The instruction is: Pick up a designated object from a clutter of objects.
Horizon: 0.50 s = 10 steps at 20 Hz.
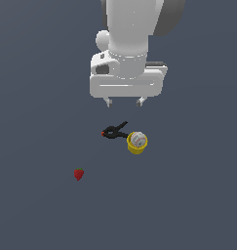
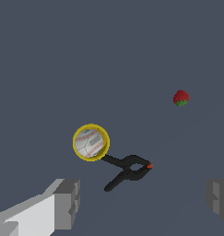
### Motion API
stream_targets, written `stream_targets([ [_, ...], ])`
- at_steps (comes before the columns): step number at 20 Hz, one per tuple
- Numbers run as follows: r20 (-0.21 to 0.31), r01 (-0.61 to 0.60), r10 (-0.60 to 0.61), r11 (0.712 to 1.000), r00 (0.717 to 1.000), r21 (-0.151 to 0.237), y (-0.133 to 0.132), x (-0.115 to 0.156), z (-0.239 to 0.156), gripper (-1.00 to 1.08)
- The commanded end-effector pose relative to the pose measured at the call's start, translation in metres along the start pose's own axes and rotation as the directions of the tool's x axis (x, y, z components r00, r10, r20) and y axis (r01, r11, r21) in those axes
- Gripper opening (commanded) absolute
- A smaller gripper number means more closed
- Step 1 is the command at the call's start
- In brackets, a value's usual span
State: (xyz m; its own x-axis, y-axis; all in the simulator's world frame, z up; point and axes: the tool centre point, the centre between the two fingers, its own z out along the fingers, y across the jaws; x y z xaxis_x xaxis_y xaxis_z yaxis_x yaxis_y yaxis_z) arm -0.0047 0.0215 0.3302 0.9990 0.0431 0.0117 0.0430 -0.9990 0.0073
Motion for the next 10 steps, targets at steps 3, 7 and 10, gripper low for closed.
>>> stream_targets([
  [3, 0.000, -0.003, 0.003, 1.000, 1.000, -0.001, 0.003, 0.001, 0.000, 1.00],
  [7, -0.003, -0.026, 0.026, 1.000, 1.000, -0.009, 0.022, 0.005, 0.000, 1.00],
  [10, -0.005, -0.034, 0.034, 0.999, 0.999, -0.015, 0.033, 0.005, -0.001, 1.00],
])
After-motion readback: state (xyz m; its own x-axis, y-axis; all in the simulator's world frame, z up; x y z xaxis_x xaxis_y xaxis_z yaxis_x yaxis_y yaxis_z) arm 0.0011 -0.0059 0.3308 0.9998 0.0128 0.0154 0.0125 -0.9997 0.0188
